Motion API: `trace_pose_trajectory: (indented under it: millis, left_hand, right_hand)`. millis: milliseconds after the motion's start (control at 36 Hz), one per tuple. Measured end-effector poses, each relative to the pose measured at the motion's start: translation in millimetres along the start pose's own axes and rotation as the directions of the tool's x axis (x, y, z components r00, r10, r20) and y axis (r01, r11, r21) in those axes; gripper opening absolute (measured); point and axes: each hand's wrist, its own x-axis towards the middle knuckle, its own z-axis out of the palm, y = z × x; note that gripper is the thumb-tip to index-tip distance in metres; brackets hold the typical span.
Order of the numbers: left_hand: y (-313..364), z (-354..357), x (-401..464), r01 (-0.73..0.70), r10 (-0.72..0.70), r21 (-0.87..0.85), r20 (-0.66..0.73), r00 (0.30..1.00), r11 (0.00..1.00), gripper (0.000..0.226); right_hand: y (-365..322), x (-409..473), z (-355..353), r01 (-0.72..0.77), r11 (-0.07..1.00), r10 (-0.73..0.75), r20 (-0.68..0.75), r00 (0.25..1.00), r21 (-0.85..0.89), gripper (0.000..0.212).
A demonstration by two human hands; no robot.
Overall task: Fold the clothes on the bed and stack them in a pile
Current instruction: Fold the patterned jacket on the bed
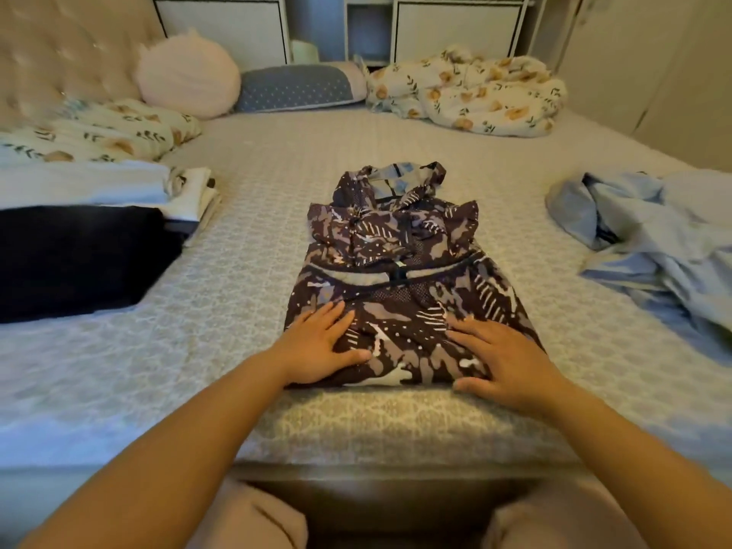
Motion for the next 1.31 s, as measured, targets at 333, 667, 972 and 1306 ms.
trace_pose_trajectory:
  millis: [333,667,972,1306]
  left_hand:
    - [-6.1,-9.4,-52.8,0.039,-0.024,0.041,-0.316,0.948,0.998,0.049]
    - [-40.5,-141.3,-89.4,0.150,0.078,-0.733,0.268,0.960,0.664,0.027]
    - [-21.4,-96.8,0.9,0.369,-0.599,-0.802,0.018,0.800,0.469,0.035]
    - [-25.3,-23.3,35.5,0.458,-0.734,-0.681,-0.173,0.657,0.571,0.035]
  right_hand:
    - [15.1,-12.8,-20.3,-0.281,0.956,0.274,-0.090,0.958,-0.084,0.037]
    - [49.9,-32.6,-166.0,-0.510,0.684,0.209,0.530,0.822,0.521,0.012]
    - [50.9,55.5,-110.0,-0.626,0.435,0.759,0.110,0.642,0.647,0.045]
    - [53.4,100.5,-10.7,-0.699,0.579,0.791,-0.084,0.606,0.420,0.037]
